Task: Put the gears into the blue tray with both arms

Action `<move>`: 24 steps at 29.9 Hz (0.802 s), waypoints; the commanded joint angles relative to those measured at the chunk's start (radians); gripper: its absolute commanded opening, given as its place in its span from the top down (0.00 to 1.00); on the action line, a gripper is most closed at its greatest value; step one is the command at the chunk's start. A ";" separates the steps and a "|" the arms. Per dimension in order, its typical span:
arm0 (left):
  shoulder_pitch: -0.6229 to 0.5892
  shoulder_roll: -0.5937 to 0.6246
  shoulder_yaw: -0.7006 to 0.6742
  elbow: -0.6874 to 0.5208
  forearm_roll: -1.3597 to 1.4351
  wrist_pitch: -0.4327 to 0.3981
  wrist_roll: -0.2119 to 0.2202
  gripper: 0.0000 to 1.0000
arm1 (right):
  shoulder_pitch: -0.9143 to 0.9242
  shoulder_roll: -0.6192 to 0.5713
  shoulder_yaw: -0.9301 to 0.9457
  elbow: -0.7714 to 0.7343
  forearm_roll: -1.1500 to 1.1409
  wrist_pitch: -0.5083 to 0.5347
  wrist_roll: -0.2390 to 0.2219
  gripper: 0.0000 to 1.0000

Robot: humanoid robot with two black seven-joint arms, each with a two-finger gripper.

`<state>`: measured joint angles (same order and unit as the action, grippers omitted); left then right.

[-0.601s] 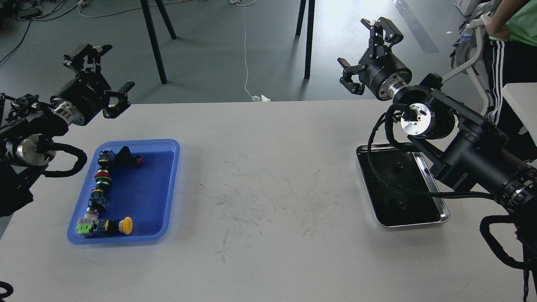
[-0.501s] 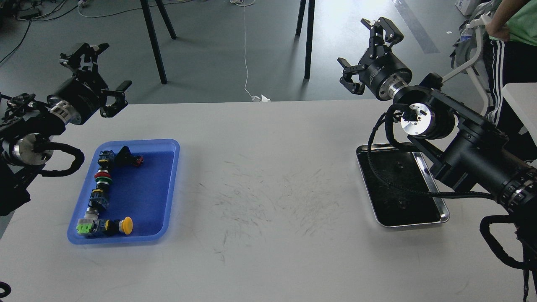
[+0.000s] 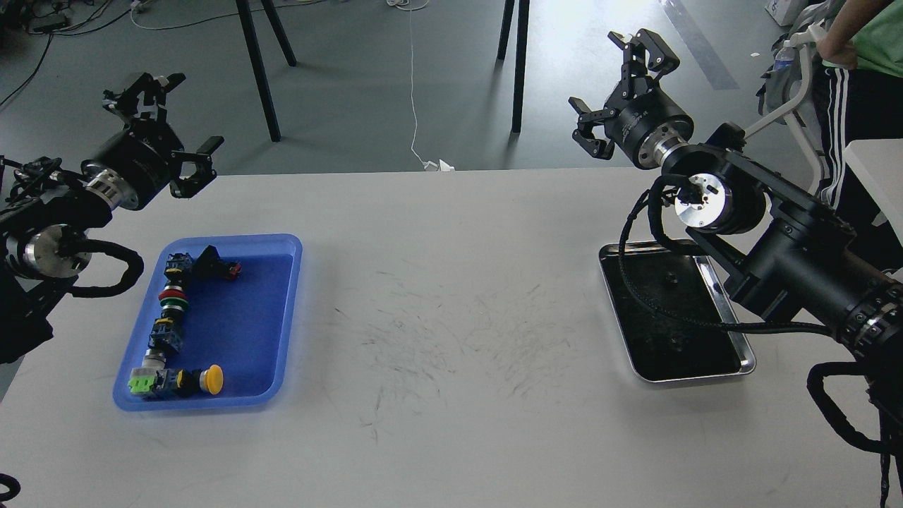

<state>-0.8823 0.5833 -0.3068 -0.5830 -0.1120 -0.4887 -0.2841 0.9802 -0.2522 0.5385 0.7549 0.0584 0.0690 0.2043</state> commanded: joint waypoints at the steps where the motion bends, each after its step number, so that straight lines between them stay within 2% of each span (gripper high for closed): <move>1: 0.000 -0.002 0.000 0.000 0.000 0.000 -0.003 0.01 | 0.000 0.001 0.001 0.000 0.001 0.000 0.000 0.01; 24: -0.014 0.007 0.000 -0.011 -0.002 0.005 0.003 0.01 | 0.000 0.001 0.008 0.000 0.000 0.000 0.001 0.01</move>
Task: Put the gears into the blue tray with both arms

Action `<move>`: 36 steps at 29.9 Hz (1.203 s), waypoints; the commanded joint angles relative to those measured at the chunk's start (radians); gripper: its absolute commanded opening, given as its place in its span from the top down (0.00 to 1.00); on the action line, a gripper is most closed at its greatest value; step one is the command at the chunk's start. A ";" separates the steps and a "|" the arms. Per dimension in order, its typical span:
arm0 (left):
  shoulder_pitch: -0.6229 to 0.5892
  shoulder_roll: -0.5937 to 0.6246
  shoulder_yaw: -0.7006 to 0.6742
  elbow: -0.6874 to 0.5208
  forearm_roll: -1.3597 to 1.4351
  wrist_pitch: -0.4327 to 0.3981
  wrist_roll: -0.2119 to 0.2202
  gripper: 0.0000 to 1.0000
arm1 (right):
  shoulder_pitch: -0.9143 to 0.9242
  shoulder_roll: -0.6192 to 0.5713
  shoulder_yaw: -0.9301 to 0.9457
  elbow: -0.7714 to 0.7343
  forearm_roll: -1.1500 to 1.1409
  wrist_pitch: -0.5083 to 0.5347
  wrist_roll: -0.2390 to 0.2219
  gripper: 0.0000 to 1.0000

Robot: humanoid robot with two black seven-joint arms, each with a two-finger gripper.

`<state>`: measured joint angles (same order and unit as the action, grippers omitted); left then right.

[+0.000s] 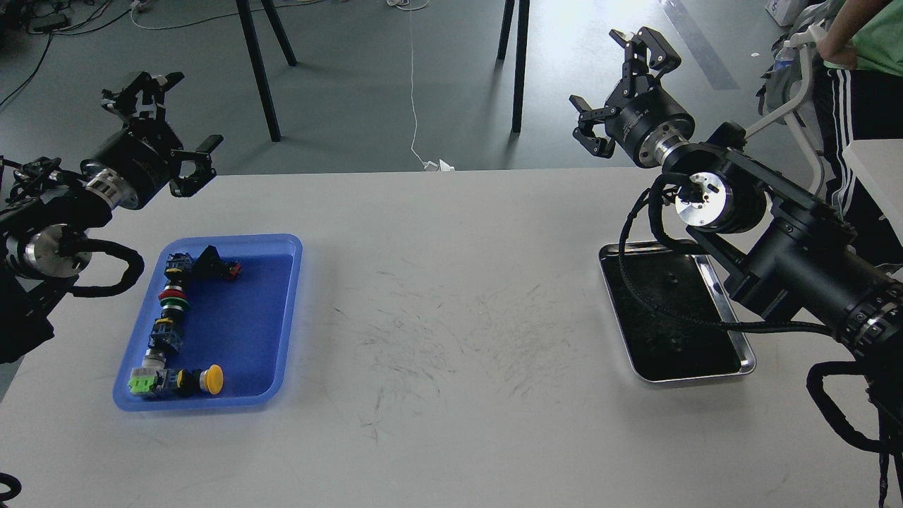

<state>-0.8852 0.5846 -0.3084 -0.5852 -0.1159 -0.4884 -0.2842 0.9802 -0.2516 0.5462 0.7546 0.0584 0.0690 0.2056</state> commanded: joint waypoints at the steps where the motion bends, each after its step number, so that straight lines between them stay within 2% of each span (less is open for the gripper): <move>1: -0.017 0.006 0.002 -0.008 0.002 0.007 0.003 0.01 | 0.000 0.000 0.000 0.000 0.000 0.000 -0.002 0.01; 36: -0.008 -0.005 0.006 -0.013 0.004 0.001 -0.001 0.01 | -0.006 0.000 0.034 -0.011 0.001 -0.001 0.000 0.01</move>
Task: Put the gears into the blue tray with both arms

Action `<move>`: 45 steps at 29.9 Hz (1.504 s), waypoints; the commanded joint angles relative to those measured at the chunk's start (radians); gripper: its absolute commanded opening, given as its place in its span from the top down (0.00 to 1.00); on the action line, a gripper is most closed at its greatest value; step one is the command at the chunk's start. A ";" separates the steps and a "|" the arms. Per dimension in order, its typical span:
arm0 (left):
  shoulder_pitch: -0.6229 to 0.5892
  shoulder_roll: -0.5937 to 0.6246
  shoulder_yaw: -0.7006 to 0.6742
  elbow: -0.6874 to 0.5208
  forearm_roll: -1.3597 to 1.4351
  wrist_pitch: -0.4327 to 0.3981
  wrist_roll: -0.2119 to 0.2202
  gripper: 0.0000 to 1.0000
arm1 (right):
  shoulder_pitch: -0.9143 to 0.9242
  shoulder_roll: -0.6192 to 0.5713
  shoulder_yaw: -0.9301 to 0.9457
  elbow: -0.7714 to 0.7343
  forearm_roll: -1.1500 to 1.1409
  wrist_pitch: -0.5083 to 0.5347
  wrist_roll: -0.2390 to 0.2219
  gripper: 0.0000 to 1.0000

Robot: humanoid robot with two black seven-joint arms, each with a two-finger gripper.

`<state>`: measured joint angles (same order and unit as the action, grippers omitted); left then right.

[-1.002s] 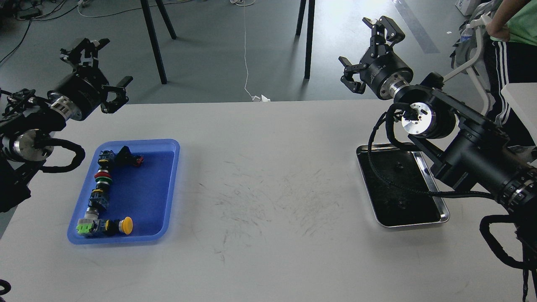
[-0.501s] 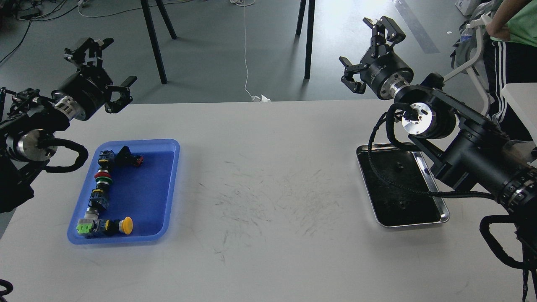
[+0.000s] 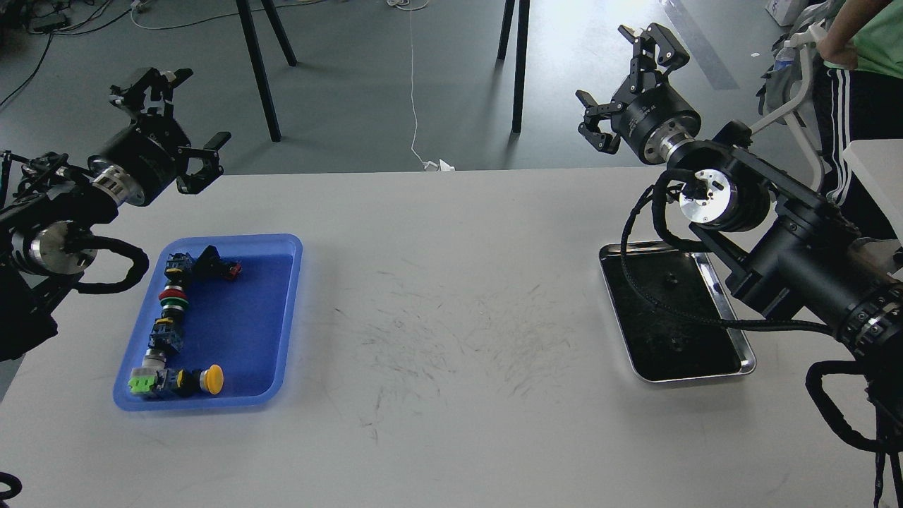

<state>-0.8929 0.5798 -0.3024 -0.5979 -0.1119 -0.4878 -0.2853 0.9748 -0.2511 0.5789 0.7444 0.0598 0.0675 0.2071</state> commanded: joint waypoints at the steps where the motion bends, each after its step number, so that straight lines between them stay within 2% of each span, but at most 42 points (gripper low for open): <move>1: 0.000 0.000 0.000 0.001 0.000 0.000 0.000 0.01 | -0.001 0.001 0.001 0.000 0.000 -0.002 -0.002 0.01; 30: -0.008 -0.008 0.000 0.015 -0.002 0.015 0.005 0.01 | -0.004 0.007 0.010 0.000 0.000 -0.002 -0.002 0.01; 39: -0.001 0.001 -0.007 0.012 0.000 -0.001 -0.031 0.01 | -0.005 0.007 0.010 0.000 0.002 -0.002 -0.002 0.01; 45: 0.000 -0.008 -0.034 0.015 0.001 -0.001 -0.032 0.01 | -0.013 0.007 0.010 0.001 0.000 -0.002 -0.002 0.01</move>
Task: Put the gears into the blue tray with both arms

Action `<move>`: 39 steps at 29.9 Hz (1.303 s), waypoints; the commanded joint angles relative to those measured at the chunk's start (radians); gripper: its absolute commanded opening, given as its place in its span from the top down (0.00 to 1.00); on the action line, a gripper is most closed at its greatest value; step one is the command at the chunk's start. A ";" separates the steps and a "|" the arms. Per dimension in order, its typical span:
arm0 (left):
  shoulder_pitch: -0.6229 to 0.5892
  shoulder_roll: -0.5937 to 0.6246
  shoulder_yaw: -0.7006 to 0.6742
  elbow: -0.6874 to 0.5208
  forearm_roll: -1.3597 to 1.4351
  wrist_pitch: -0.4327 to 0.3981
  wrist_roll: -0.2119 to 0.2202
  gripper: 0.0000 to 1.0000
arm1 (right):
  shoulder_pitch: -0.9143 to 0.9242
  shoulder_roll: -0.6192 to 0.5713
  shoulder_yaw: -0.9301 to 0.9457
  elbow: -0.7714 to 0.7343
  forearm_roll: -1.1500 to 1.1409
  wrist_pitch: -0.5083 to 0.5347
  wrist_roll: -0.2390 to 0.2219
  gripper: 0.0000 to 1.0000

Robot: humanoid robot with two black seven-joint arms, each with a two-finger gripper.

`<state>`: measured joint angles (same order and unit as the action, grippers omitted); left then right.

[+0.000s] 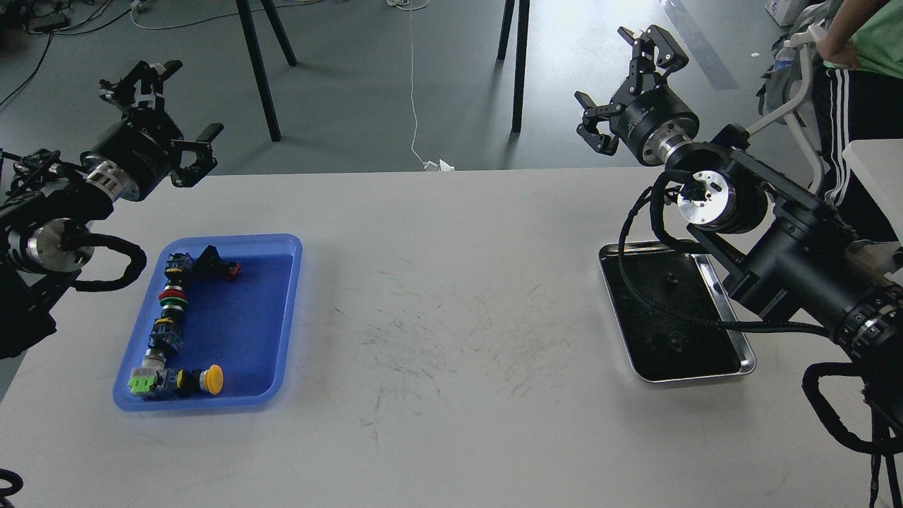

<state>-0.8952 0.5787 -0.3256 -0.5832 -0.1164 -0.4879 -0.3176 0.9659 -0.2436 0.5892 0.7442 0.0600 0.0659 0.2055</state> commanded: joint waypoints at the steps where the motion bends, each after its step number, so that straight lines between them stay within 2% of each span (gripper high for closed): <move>1: 0.002 -0.005 -0.012 0.000 0.006 -0.001 0.006 0.01 | -0.004 -0.002 0.000 0.001 0.000 0.000 0.000 0.01; 3: 0.006 0.004 -0.015 -0.003 0.004 -0.001 -0.001 0.01 | -0.006 -0.003 0.000 0.004 0.001 0.002 0.000 0.01; 8: -0.002 0.042 -0.012 -0.021 0.006 -0.001 0.012 0.01 | -0.009 -0.005 0.000 0.004 0.000 0.002 0.000 0.01; 10: -0.010 0.058 -0.023 -0.020 -0.008 -0.001 0.040 0.01 | -0.012 0.000 -0.002 0.004 0.000 0.002 0.000 0.01; 13: 0.001 0.064 -0.119 -0.024 -0.031 -0.001 0.121 0.01 | -0.012 0.000 -0.003 0.004 0.000 0.002 0.000 0.01; 15: 0.022 0.055 -0.199 -0.026 -0.045 -0.001 0.127 0.02 | -0.012 0.000 -0.003 0.003 0.000 0.002 0.000 0.01; 21: 0.084 -0.014 -0.348 -0.023 -0.054 -0.001 0.092 0.02 | -0.012 0.001 -0.006 0.000 0.000 0.002 0.000 0.01; 27: 0.119 -0.059 -0.365 0.003 -0.032 0.008 -0.021 0.02 | -0.016 0.000 -0.006 0.001 0.000 0.002 0.000 0.01; 32: 0.153 -0.062 -0.359 0.010 0.029 0.109 -0.034 0.02 | -0.021 0.001 -0.003 0.000 0.000 0.002 0.002 0.01; 34: 0.157 -0.062 -0.337 -0.001 0.098 0.114 -0.034 0.02 | -0.022 0.001 -0.003 0.000 0.000 0.000 0.002 0.01; 39: 0.139 -0.054 -0.144 -0.014 0.266 0.108 -0.029 0.02 | -0.027 0.001 -0.003 0.001 0.000 0.000 0.002 0.01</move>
<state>-0.7459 0.5165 -0.5724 -0.5906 0.0704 -0.3731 -0.3504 0.9395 -0.2425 0.5858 0.7448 0.0597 0.0668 0.2070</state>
